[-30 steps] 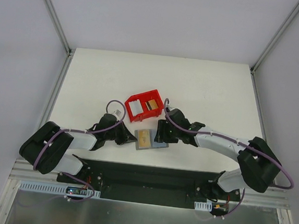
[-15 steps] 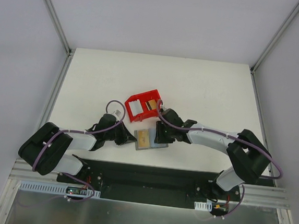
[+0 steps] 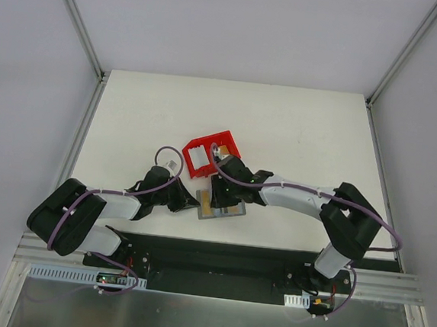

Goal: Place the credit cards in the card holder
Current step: Turn over the card slot in the card holder.

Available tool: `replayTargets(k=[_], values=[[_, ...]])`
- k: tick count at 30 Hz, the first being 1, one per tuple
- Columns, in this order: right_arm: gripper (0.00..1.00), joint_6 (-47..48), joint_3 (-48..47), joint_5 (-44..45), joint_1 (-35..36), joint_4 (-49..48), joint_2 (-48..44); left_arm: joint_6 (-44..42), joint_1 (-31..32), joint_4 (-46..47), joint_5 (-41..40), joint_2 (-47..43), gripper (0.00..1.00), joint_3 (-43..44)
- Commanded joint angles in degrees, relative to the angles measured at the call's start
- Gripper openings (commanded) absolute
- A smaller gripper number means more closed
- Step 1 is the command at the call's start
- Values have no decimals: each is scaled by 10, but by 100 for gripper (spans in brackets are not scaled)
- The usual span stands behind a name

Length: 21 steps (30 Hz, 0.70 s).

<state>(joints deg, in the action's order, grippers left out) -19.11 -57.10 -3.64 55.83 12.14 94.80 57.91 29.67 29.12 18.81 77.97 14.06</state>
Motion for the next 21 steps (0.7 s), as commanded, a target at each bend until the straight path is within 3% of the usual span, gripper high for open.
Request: replayTargets(k=[1,10,21], values=[[33,7,-41,-86,2,-42,45,-22,6,-76,-44,14,0,-26],[48,10,-30,-196,-5,-119,11,-17,6,-84,-57,-1,0,-33],[57,79,-101,-154,-76,-35,-67,-20,6,-82,-51,1,0,-29]])
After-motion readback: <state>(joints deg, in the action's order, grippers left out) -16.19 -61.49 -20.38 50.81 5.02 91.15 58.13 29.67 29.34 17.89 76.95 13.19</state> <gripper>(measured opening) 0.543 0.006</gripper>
